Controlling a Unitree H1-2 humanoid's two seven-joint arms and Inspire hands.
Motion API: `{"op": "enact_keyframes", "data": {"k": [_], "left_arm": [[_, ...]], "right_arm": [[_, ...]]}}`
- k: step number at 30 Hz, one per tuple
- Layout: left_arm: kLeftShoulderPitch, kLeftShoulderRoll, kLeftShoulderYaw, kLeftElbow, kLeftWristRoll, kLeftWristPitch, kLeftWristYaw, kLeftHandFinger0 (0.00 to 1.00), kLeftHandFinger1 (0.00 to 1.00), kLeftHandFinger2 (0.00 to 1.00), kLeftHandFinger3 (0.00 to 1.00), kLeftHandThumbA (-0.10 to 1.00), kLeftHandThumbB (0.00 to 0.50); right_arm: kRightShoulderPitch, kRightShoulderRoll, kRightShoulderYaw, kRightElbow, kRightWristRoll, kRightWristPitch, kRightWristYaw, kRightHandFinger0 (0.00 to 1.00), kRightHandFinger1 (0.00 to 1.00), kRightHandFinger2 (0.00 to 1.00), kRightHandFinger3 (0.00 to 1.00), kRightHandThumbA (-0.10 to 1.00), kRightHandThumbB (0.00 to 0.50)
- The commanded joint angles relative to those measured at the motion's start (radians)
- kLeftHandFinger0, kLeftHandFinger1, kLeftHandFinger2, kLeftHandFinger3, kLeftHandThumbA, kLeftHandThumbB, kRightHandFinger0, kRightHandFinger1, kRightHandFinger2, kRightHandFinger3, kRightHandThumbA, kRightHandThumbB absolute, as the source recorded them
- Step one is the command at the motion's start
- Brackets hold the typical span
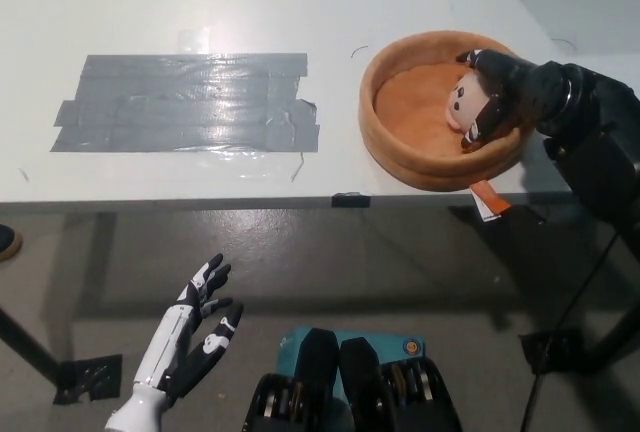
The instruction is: An emotional support dumpling is kept in a soft plate infront in the middle of the desk infront of the robot. The robot extends its right arm to pick up the dumpling and hands it to a person
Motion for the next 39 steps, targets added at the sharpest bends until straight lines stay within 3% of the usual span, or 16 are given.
{"op": "enact_keyframes", "data": {"k": [1,8,9,10,12,13,14,16,17,18,20,23,32,33,34,39], "left_arm": [[-0.010,0.012,0.006,-0.017,0.005,-0.031,-0.010,0.90,1.00,1.00,1.00,0.69,0.298],[-0.018,0.014,0.005,-0.013,0.013,-0.031,-0.008,0.89,1.00,1.00,1.00,0.70,0.296],[-0.018,0.013,0.005,-0.013,0.011,-0.031,-0.008,0.89,1.00,1.00,1.00,0.70,0.296],[-0.017,0.013,0.006,-0.014,0.010,-0.030,-0.008,0.89,1.00,1.00,1.00,0.70,0.296],[-0.018,0.013,0.005,-0.015,0.012,-0.027,-0.009,0.89,1.00,1.00,1.00,0.70,0.298],[-0.018,0.014,0.005,-0.014,0.013,-0.027,-0.009,0.89,1.00,1.00,1.00,0.70,0.299],[-0.022,0.015,0.005,-0.013,0.014,-0.026,-0.009,0.89,1.00,1.00,1.00,0.70,0.299],[-0.022,0.015,0.005,-0.015,0.016,-0.025,-0.009,0.89,1.00,1.00,1.00,0.70,0.298],[-0.022,0.015,0.006,-0.015,0.018,-0.026,-0.008,0.89,1.00,1.00,1.00,0.70,0.298],[-0.025,0.014,0.008,-0.011,0.012,-0.030,-0.009,0.89,1.00,1.00,1.00,0.70,0.298],[-0.027,0.015,0.007,-0.011,0.014,-0.027,-0.010,0.89,1.00,1.00,1.00,0.70,0.299],[-0.028,0.015,0.008,-0.014,0.011,-0.021,-0.013,0.90,1.00,1.00,1.00,0.71,0.298],[-0.035,0.015,0.009,-0.001,0.014,-0.034,-0.009,0.90,1.00,1.00,1.00,0.71,0.294],[-0.044,0.015,0.010,0.000,0.012,-0.030,-0.010,0.90,1.00,1.00,1.00,0.71,0.293],[-0.048,0.015,0.011,-0.001,0.010,-0.026,-0.011,0.90,1.00,1.00,1.00,0.71,0.293],[-0.084,0.013,0.012,0.009,0.009,-0.022,-0.011,0.90,1.00,1.00,1.00,0.71,0.291]], "right_arm": [[-0.059,-0.006,0.007,0.038,-0.021,-0.013,0.027,1.00,1.00,1.00,1.00,0.93,0.468],[-0.062,0.011,0.009,0.097,-0.014,-0.014,0.053,1.00,1.00,1.00,1.00,0.80,0.423],[-0.057,0.010,0.009,0.098,-0.014,-0.026,0.052,1.00,1.00,1.00,1.00,0.61,0.341],[-0.054,0.010,0.007,0.103,-0.012,-0.037,0.045,1.00,1.00,1.00,1.00,0.53,0.345],[-0.038,0.008,0.001,0.091,-0.018,-0.053,0.007,0.98,1.00,1.00,1.00,0.04,0.258],[-0.034,0.006,0.002,0.088,-0.024,-0.063,-0.005,0.97,1.00,1.00,1.00,-0.05,0.274],[-0.022,0.002,0.001,0.077,-0.032,-0.085,-0.041,0.67,0.78,0.80,0.82,-0.10,0.246],[0.002,-0.004,-0.009,0.053,-0.037,-0.106,-0.085,0.15,0.34,0.45,0.53,-0.10,0.216],[0.009,-0.002,-0.017,0.055,-0.036,-0.109,-0.102,0.09,0.37,0.55,0.62,-0.10,0.204],[0.009,0.001,-0.026,0.074,-0.033,-0.122,-0.125,0.20,0.59,0.80,0.77,-0.10,0.177],[0.009,0.005,-0.040,0.096,-0.029,-0.140,-0.156,0.20,0.73,1.00,0.95,-0.10,0.183],[0.006,0.009,-0.055,0.114,-0.026,-0.154,-0.191,0.27,0.91,1.00,1.00,-0.10,0.177],[0.020,0.004,-0.127,0.034,-0.015,-0.229,-0.288,0.23,0.82,1.00,1.00,-0.10,0.206],[0.009,0.002,-0.133,0.022,-0.022,-0.216,-0.292,0.40,0.92,1.00,1.00,-0.10,0.197],[0.008,0.002,-0.148,0.002,-0.014,-0.214,-0.292,0.43,0.94,1.00,1.00,-0.10,0.209],[-0.018,-0.009,-0.228,-0.168,0.011,-0.177,-0.273,0.25,0.80,1.00,1.00,-0.10,0.186]]}}
